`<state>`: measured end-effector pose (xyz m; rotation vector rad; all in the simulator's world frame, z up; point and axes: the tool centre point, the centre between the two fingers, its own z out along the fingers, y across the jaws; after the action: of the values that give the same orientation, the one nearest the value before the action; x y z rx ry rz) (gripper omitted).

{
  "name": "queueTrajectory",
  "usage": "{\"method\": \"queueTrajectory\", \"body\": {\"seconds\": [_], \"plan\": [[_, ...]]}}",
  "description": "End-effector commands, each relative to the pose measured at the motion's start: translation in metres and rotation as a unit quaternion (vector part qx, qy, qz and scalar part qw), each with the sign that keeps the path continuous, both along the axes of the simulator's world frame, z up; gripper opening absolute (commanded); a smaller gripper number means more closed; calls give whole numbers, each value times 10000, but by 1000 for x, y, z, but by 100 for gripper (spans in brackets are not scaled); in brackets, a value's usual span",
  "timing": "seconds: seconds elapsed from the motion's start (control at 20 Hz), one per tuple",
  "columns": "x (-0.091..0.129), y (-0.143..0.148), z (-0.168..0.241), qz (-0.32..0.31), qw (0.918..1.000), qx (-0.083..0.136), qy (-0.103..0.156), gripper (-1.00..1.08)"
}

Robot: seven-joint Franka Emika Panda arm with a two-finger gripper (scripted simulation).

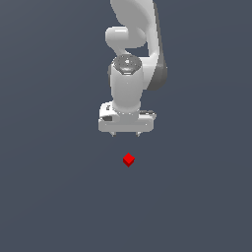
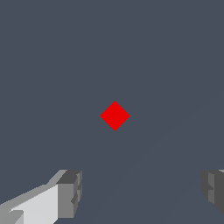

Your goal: Lift up the red cube by 0.2 meters.

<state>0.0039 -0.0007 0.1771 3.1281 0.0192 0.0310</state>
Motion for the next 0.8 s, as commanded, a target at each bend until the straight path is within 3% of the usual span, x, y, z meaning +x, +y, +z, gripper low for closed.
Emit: {"method": "queueTrajectory", "body": {"seconds": [0.0,0.4,0.75], "plan": [[0,0,0,0,10000,0,0,100],[2,0,-9,211,9998,3,6,100],[9,0,-31,754,9972,10,22,100]]}}
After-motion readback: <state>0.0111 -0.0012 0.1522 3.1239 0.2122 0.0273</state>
